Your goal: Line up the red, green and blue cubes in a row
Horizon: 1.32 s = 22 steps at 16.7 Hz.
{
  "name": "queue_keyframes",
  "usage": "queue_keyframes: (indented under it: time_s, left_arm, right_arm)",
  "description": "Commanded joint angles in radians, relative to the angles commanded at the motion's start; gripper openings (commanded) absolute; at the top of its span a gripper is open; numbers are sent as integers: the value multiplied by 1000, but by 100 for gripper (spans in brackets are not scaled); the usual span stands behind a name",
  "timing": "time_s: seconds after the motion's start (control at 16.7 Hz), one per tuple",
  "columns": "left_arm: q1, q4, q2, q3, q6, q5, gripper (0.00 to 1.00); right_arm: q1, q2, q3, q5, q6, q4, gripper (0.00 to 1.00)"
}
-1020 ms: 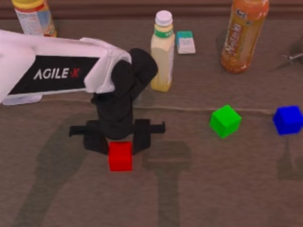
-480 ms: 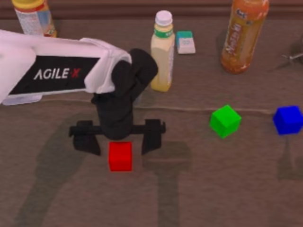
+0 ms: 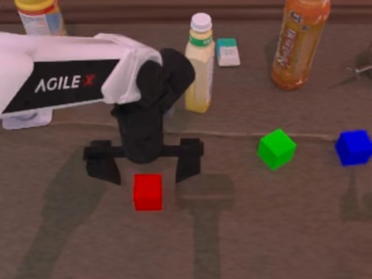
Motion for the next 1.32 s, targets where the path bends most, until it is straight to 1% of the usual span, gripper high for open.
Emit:
queue_keyframes:
  time_s: [0.18, 0.3, 0.66, 0.78, 0.96, 1.14, 1.32]
  left_arm:
    - [8, -123, -40, 70, -4, 0, 100]
    - [12, -169, -62, 103, -4, 1, 100]
    - [12, -168, -74, 96, -3, 0, 100]
    - [37, -138, -125, 50, -1, -2, 100]
    - [105, -52, -283, -78, 8, -7, 100]
    - [200, 71, -528, -265, 34, -11, 100]
    - [306, 222, -830, -496, 89, -15, 100]
  right_arm:
    - [0, 0, 0, 0, 0, 0, 100]
    - [0, 0, 0, 0, 0, 0, 100]
    - [2, 10, 10, 0, -1, -7, 100]
    - [14, 62, 61, 2, -5, -42, 100]
    - [50, 220, 217, 1, -17, -142, 100]
    - [103, 471, 444, -1, -36, -288, 100]
    - [164, 796, 703, -1, -60, -465, 100]
